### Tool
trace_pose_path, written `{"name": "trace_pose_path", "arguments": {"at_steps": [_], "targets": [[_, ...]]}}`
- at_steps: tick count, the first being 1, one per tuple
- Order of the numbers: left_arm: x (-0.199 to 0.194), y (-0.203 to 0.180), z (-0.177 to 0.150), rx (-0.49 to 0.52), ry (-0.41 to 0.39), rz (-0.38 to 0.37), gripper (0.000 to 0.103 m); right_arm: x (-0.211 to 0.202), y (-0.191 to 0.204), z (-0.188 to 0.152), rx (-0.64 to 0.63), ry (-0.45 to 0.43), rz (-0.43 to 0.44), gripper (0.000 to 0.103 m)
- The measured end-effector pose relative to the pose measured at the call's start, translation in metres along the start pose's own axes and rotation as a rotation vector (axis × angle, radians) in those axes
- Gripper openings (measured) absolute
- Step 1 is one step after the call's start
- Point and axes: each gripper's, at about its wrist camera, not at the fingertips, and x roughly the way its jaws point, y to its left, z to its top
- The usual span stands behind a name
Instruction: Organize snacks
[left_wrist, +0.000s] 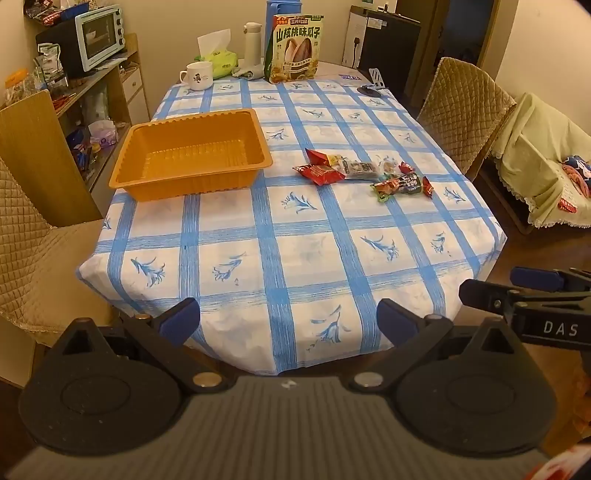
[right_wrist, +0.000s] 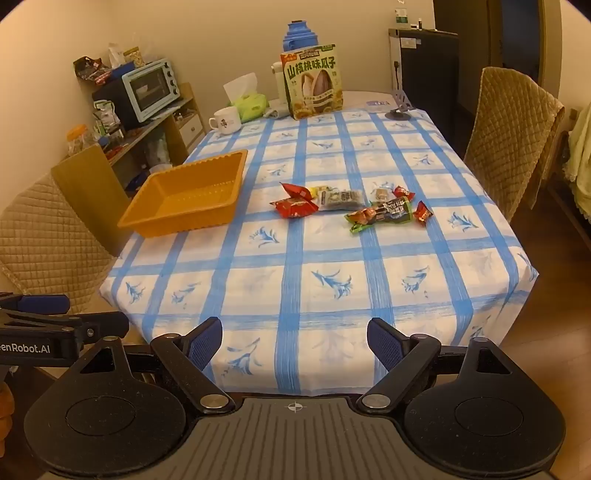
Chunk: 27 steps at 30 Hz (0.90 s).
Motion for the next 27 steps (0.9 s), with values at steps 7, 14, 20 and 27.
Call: {"name": "trace_pose_path", "arguments": {"at_steps": [7,14,20,27], "targets": [[0.0,-0.0006,0.0003,0.001,0.003,0.007,0.102,-0.0017,-0.0002,-0.0007,0.002,-0.007,0.01,0.085],[0.0001,-0.0001,0.0001,0.001,0.001,0.0,0.102,-0.0031,0.0002,-0.0013,0.004,-0.007,0.009,0.085],[0.0,0.0,0.0,0.0,0.001,-0.002,0.102,-0.0016,0.0008,-0.0011,0.003,-0.009,0.007,0.085],[0.0,-0.0001,0.0,-0.001,0.001,0.0,0.102,0.0009,0.0013,0.0009,0.002,-0.01,0.01,0.085]]}}
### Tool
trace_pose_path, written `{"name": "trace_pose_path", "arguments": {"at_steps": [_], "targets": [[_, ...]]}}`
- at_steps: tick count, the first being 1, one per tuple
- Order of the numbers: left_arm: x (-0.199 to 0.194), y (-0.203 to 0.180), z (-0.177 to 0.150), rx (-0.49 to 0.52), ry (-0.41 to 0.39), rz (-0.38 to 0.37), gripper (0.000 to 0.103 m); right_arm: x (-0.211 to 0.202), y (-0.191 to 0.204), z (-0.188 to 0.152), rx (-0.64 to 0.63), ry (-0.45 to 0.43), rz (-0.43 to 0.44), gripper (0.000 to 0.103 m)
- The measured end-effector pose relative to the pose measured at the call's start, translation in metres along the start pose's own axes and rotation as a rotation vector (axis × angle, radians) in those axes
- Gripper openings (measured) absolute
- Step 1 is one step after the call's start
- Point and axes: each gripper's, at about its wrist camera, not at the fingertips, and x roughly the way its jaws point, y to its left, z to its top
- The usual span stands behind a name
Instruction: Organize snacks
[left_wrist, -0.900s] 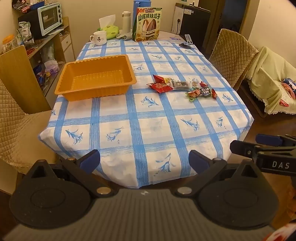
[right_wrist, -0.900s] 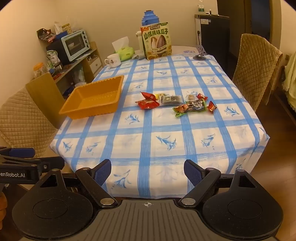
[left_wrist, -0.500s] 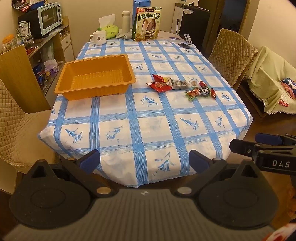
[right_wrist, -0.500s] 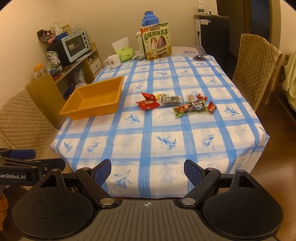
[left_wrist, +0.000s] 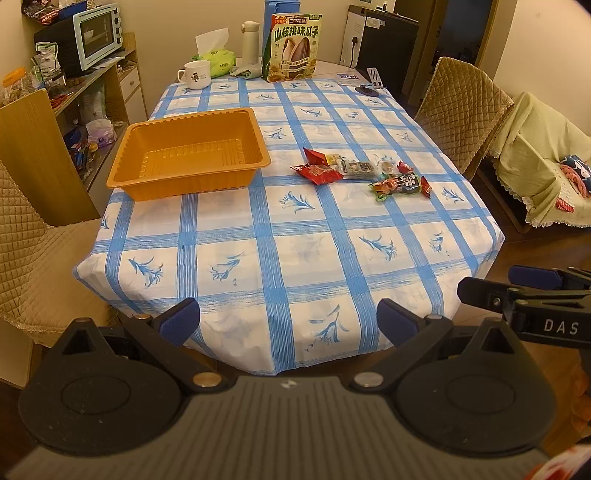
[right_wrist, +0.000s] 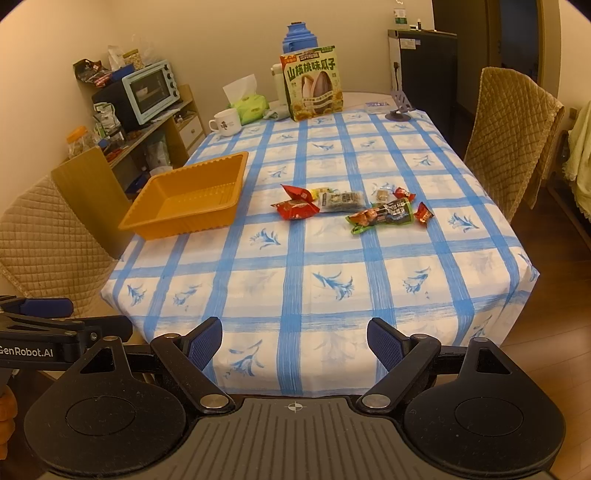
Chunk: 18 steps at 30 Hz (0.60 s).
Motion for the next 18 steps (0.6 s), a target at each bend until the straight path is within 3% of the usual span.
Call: {"name": "trace_pose_path", "arguments": {"at_steps": [18], "targets": [[-0.0001,0.0001,0.0001,-0.002,0.001,-0.004,0.102,0.0042,0.0007,0.0052,0.0,0.001,-0.002,0.085]]}}
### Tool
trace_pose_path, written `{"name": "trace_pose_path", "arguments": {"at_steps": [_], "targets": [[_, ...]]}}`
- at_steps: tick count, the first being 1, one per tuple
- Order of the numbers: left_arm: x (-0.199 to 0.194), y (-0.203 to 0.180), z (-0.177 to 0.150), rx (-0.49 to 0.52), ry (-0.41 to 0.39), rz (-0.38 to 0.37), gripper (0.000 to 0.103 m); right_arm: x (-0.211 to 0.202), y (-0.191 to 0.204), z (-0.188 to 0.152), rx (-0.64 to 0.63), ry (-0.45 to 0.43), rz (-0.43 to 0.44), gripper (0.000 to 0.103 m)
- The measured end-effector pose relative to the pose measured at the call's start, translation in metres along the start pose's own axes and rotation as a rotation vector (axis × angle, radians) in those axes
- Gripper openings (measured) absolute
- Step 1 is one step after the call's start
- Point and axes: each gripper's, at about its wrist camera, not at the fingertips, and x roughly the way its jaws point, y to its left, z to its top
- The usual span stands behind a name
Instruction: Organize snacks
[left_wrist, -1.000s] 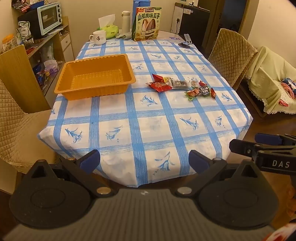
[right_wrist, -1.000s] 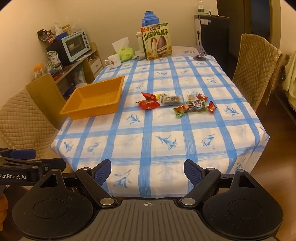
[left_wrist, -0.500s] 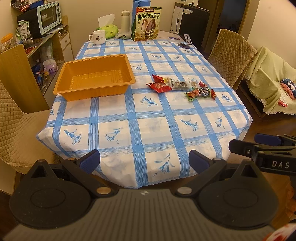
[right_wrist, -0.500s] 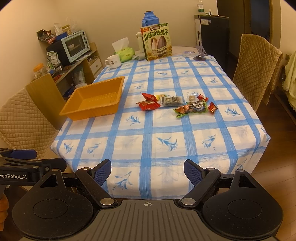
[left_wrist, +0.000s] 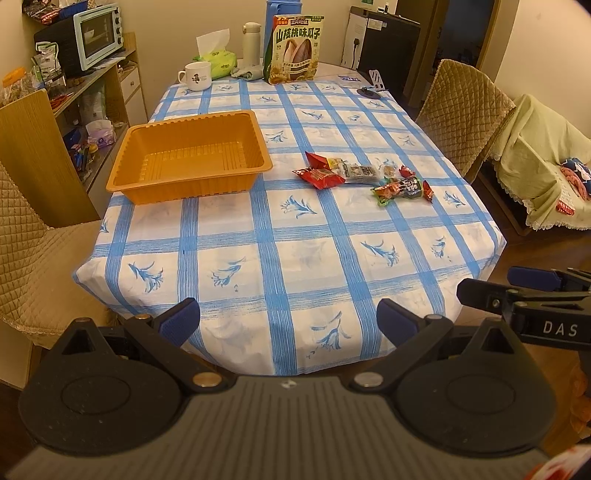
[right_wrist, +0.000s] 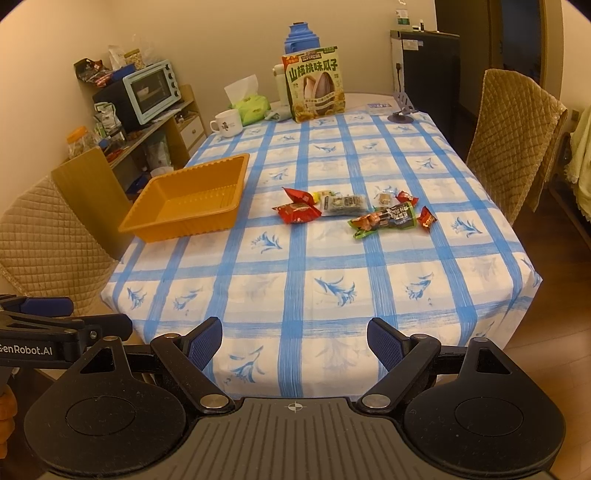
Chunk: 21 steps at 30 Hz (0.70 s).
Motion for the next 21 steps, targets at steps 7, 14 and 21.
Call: {"name": "trace_pose_path", "arguments": {"at_steps": [7,14,21], "targets": [[0.0001,0.0001,0.0001,-0.001,0.001,0.0,0.102,0.0022,-0.0005,0.0004,0.001,0.001,0.0,0.085],[-0.0002,0.0001,0.0001,-0.001,0.001,-0.001,0.102,0.0024,0.0015,0.0007,0.0,0.001,0.001,0.085],[-0.0002,0.0003,0.0001,-0.002,0.001,-0.001,0.102,0.0025,0.0018,0.0011,0.002,0.002,0.0,0.085]]}}
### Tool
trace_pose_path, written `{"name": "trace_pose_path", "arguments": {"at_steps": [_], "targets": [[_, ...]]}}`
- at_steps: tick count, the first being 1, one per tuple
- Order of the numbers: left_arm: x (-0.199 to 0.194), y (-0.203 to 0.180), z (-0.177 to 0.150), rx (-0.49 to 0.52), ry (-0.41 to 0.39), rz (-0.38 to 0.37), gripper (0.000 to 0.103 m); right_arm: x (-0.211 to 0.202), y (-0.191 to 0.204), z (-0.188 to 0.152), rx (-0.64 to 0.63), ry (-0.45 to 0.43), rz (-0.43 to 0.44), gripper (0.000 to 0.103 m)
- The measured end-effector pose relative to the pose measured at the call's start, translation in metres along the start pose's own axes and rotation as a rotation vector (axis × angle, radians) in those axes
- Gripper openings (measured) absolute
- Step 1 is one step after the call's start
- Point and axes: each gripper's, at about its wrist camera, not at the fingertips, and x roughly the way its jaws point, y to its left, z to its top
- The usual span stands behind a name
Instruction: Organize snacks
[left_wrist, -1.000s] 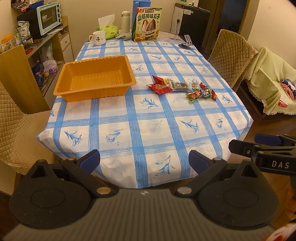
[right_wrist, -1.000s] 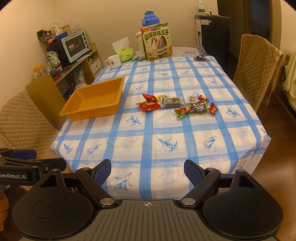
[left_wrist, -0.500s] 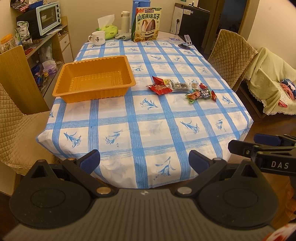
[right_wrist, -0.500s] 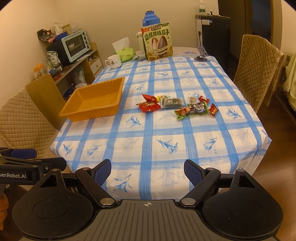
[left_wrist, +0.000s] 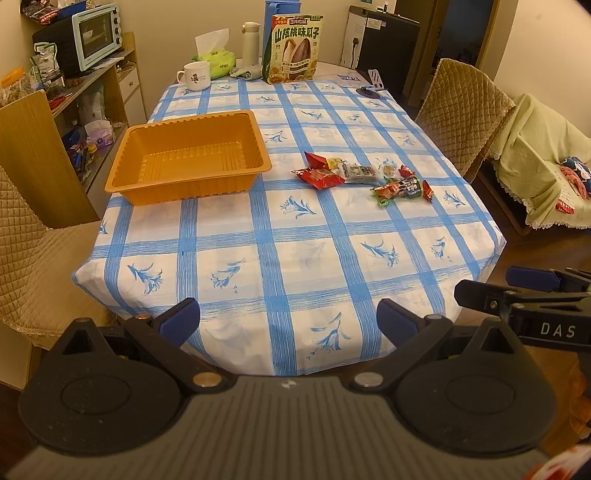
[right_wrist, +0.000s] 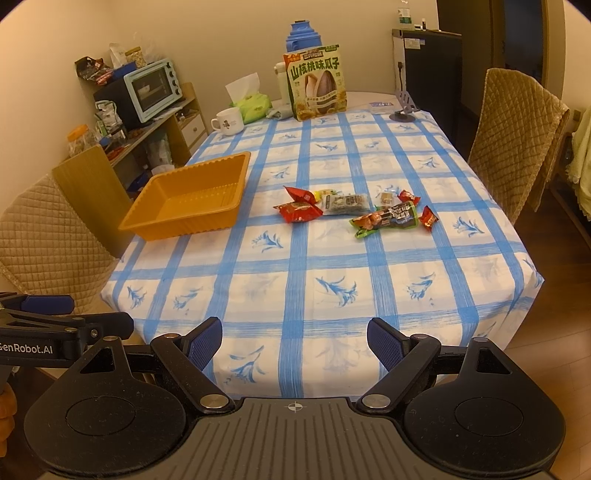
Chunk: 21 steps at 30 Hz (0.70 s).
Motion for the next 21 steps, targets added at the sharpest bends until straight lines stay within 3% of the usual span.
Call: {"name": "trace_pose_path", "arguments": {"at_steps": [21], "targets": [[-0.0001,0.0001,0.0001,-0.001,0.001,-0.001,0.102,0.0014,-0.0012,0.0005,0.0,0.001,0.0,0.085]]}}
